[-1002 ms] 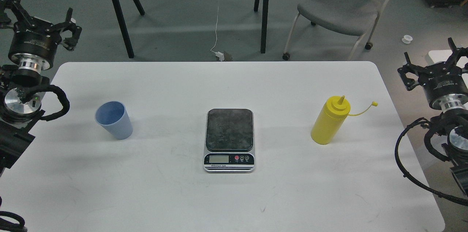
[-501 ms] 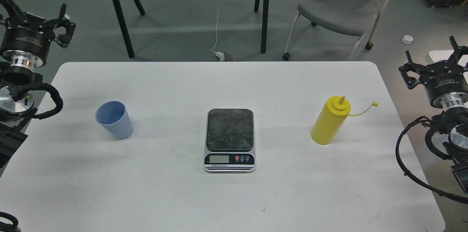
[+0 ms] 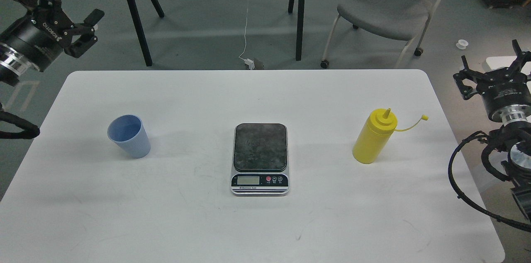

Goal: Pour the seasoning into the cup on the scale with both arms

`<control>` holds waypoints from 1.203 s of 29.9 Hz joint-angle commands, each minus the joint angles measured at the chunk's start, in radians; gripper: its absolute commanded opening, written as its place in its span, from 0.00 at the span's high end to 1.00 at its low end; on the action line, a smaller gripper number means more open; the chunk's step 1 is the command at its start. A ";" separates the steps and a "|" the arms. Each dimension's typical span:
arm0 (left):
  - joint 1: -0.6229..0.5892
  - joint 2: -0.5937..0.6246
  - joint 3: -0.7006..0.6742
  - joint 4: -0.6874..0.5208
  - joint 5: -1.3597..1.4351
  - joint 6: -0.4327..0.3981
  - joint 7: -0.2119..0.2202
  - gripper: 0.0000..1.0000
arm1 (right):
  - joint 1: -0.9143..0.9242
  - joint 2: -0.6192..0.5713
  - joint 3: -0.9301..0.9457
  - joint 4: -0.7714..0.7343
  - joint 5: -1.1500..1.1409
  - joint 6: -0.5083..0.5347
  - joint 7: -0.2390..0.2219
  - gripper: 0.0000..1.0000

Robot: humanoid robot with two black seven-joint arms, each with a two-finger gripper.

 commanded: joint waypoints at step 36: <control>0.010 -0.033 0.429 0.127 1.280 0.502 -0.002 0.07 | -0.077 -0.053 0.058 0.075 0.002 0.000 0.006 0.00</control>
